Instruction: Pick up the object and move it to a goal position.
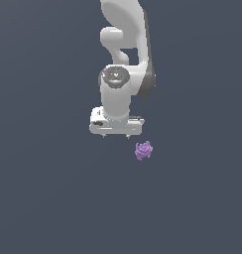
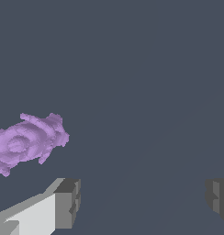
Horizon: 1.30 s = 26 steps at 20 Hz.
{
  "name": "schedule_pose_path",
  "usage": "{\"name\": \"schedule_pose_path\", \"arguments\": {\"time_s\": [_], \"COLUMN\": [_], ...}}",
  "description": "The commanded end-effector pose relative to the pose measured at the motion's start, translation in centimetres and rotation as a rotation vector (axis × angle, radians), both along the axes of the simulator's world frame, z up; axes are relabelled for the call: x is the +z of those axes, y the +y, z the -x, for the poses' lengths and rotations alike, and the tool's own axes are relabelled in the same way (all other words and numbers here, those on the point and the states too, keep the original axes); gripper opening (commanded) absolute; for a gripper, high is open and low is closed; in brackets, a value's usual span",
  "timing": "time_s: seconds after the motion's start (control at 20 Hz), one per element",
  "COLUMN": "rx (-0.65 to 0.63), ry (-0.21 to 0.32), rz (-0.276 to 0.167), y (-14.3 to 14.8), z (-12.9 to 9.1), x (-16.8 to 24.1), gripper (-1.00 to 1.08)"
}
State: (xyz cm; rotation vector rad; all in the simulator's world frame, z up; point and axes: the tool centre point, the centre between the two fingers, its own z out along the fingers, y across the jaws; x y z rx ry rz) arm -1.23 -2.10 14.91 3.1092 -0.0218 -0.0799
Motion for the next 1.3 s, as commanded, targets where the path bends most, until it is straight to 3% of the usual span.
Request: {"name": "schedule_pose_path", "arguments": {"time_s": [0.0,0.5,1.25], "rx": [0.000,-0.059,-0.134], "ry": [0.000,0.023,0.014], "rz": [0.000,0.018,0.018], "y": [0.0,-2.1,-1.0], "z": [0.0,0.7,0.4], "x": [0.0,-1.7,-1.8], "gripper": [1.00,1.00,1.00]}}
